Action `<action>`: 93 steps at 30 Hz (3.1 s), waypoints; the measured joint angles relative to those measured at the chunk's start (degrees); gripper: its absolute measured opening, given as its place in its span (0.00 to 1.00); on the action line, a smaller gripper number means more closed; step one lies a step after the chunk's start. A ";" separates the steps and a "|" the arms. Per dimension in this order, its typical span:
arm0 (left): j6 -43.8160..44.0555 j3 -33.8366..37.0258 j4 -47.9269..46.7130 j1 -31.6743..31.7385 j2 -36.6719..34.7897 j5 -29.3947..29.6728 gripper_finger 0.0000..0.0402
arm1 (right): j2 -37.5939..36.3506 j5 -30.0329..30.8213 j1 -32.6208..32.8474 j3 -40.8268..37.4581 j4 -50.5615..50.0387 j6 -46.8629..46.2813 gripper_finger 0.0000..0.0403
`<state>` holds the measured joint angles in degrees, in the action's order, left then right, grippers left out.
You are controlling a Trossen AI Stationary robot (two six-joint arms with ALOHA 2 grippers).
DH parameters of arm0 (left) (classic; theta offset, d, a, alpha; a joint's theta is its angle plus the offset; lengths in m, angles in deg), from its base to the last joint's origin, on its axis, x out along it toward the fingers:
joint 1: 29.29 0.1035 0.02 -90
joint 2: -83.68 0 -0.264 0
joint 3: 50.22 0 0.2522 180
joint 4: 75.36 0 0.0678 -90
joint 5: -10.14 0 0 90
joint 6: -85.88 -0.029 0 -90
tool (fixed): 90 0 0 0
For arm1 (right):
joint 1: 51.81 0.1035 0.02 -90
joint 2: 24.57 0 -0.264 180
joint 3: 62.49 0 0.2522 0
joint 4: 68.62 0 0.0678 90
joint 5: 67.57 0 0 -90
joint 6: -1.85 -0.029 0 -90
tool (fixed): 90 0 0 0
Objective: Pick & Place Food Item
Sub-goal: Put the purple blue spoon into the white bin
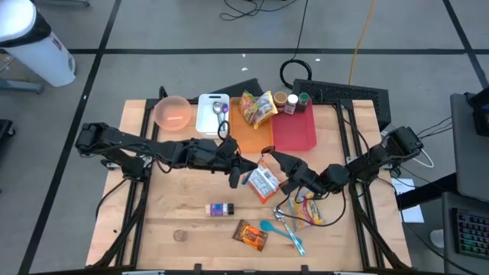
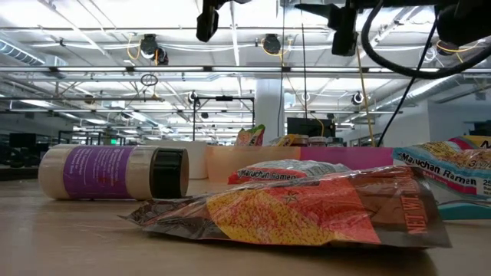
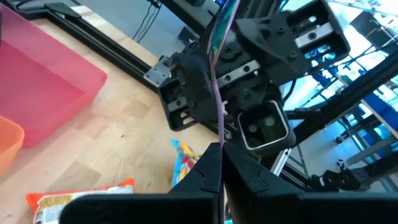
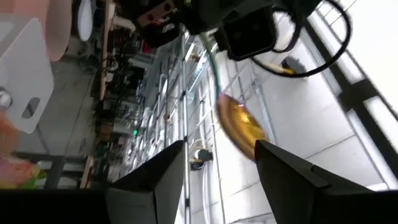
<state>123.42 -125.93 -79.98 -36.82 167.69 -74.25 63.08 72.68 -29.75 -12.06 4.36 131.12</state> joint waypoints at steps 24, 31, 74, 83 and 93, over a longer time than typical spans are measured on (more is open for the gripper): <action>0.54 0.00 -0.60 -0.05 0.00 -0.09 0.03 | 0.00 -6.88 -2.99 0.09 -1.00 -0.64 0.08; -1.06 -0.02 -0.94 -0.09 -0.05 -0.21 0.03 | 0.02 -6.53 -2.99 0.09 -3.91 -3.67 0.03; -46.67 -0.20 7.17 -1.02 -11.88 0.30 0.54 | -0.02 -2.61 -1.39 0.11 -26.64 -52.51 0.00; -54.07 -0.18 0.28 -12.01 -8.41 18.32 0.54 | 0.02 -14.90 -4.35 0.09 -34.27 -69.75 0.00; -56.46 -13.85 -16.82 -19.59 1.06 31.32 0.54 | 0.00 -48.33 -13.62 0.11 -44.53 -96.23 0.00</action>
<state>66.97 -139.78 -96.81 -56.41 168.75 -42.93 63.08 24.35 -43.37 -11.95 -40.16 34.90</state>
